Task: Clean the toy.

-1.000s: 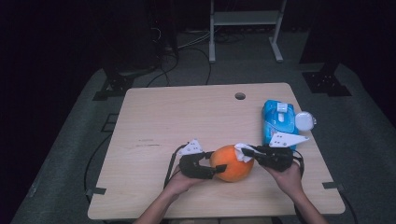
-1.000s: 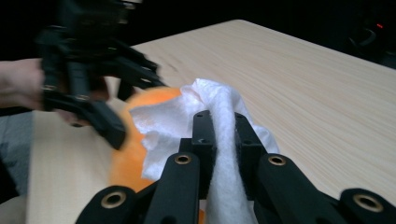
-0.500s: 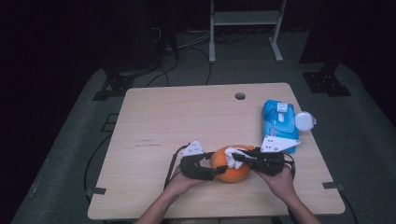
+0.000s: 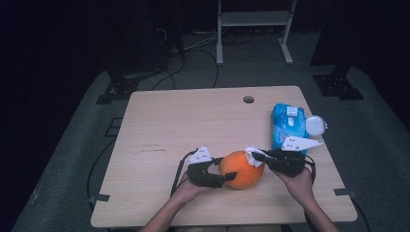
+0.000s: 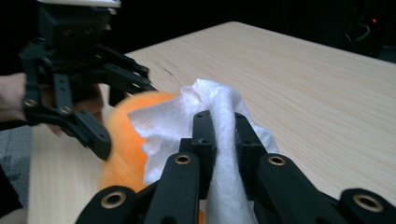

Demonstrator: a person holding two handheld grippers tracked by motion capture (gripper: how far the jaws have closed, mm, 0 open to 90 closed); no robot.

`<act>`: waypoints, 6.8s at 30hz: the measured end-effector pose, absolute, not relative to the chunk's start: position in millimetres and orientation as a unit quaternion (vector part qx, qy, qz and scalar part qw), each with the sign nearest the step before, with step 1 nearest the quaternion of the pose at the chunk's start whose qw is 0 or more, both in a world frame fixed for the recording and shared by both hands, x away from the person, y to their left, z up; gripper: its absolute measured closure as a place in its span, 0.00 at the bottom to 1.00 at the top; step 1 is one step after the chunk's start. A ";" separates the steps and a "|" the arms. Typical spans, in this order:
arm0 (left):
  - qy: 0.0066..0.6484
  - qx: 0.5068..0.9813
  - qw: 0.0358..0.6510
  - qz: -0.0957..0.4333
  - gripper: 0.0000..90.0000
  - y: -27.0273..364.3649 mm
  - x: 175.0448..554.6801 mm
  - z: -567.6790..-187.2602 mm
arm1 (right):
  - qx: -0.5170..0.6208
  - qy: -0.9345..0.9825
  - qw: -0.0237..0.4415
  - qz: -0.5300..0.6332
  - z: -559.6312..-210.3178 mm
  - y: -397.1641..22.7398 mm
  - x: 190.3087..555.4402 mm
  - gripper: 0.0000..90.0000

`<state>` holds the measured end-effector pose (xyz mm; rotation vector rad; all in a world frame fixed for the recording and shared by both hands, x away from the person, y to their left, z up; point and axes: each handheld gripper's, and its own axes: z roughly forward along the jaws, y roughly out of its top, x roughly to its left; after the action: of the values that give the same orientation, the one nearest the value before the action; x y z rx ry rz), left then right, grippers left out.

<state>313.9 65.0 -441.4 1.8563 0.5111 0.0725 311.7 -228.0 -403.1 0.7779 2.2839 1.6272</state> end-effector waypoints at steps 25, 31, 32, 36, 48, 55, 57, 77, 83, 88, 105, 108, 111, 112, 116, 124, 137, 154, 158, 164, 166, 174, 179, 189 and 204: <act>0.196 0.800 0.561 0.081 0.23 60.3 300.0 -411.0 | 0.216 0.784 0.092 0.574 -392.9 -186.9 298.2 0.91; 0.204 0.792 0.573 0.059 0.10 70.2 312.5 -421.3 | 0.246 0.772 0.087 0.580 -401.1 -200.8 308.1 0.91; 0.204 0.792 0.573 0.059 0.10 70.2 312.5 -421.3 | 0.246 0.772 0.087 0.580 -401.1 -200.8 308.1 0.91; 0.167 0.810 0.559 0.056 0.14 65.7 308.9 -426.4 | 0.254 0.770 0.087 0.578 -403.5 -206.0 311.6 0.91; 0.188 0.804 0.563 0.029 0.17 63.9 317.7 -439.8 | 0.255 0.771 0.085 0.577 -404.7 -207.0 311.9 0.91; 0.211 0.807 0.548 0.057 0.33 67.7 310.6 -418.9 | 0.252 0.764 0.089 0.587 -397.4 -209.4 309.4 0.91; 0.216 0.807 0.546 0.059 0.34 68.9 310.0 -415.6 | 0.247 0.760 0.089 0.594 -395.4 -207.8 307.3 0.91; 0.197 0.808 0.553 0.060 0.14 67.0 314.8 -432.9 | 0.216 0.787 0.094 0.570 -398.8 -192.9 301.1 0.91; 0.198 0.808 0.552 0.063 0.26 65.0 311.3 -435.5 | 0.193 0.798 0.112 0.560 -395.5 -181.2 291.6 0.91; 0.182 0.811 0.553 0.061 0.27 63.7 309.2 -435.7 | 0.206 0.792 0.122 0.561 -395.8 -188.3 298.4 0.91; 0.192 0.811 0.547 0.075 0.30 56.8 303.8 -435.0 | 0.181 0.803 0.129 0.552 -394.8 -175.6 287.5 0.91; 0.185 0.812 0.548 0.078 0.32 55.5 302.2 -434.7 | 0.188 0.801 0.125 0.555 -393.9 -178.7 291.6 0.91; 0.174 0.814 0.548 0.083 0.32 52.1 299.6 -435.6 | 0.206 0.795 0.128 0.556 -394.0 -187.7 297.0 0.91; 0.174 0.814 0.548 0.083 0.31 52.1 299.6 -435.6 | 0.206 0.795 0.128 0.556 -394.0 -187.7 297.0 0.91; 0.161 0.819 0.544 0.090 0.31 48.1 296.8 -435.3 | 0.220 0.794 0.118 0.555 -396.3 -194.0 302.2 0.91; 0.128 0.830 0.532 0.109 0.30 41.8 289.6 -435.6 | 0.221 0.799 0.122 0.546 -395.9 -191.3 304.1 0.91; 0.143 0.824 0.539 0.099 0.31 47.1 294.9 -434.6 | 0.232 0.798 0.119 0.543 -397.5 -201.3 305.3 0.91; 0.185 0.806 0.558 0.067 0.14 56.8 309.0 -439.4 | 0.217 0.797 0.126 0.549 -393.5 -198.4 301.7 0.91; 0.182 0.810 0.551 0.087 0.33 55.0 305.0 -435.4 | 0.220 0.796 0.132 0.548 -391.8 -197.2 298.7 0.91; 0.159 0.824 0.529 0.126 0.36 41.3 290.6 -429.1 | 0.181 0.812 0.134 0.538 -388.5 -174.0 285.0 0.91; 0.154 0.825 0.529 0.127 0.36 39.5 288.2 -430.6 | 0.172 0.820 0.138 0.529 -389.7 -168.1 283.2 0.91; 0.127 0.832 0.525 0.129 0.35 36.4 284.8 -434.4 | 0.223 0.805 0.142 0.531 -389.9 -197.0 303.0 0.91; 0.115 0.835 0.523 0.126 0.33 34.1 284.7 -436.2 | 0.235 0.802 0.108 0.538 -394.4 -198.8 306.4 0.91; 0.158 0.821 0.538 0.107 0.36 45.4 294.1 -435.3 | 0.254 0.791 0.104 0.546 -396.8 -211.6 312.8 0.91; 0.257 0.781 0.566 0.050 0.34 70.5 316.9 -440.2 | 0.232 0.786 0.098 0.565 -396.2 -205.6 303.7 0.91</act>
<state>316.9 70.5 -440.2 1.8370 0.6051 0.1179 303.7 -205.6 -396.2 0.6874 2.3255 1.6729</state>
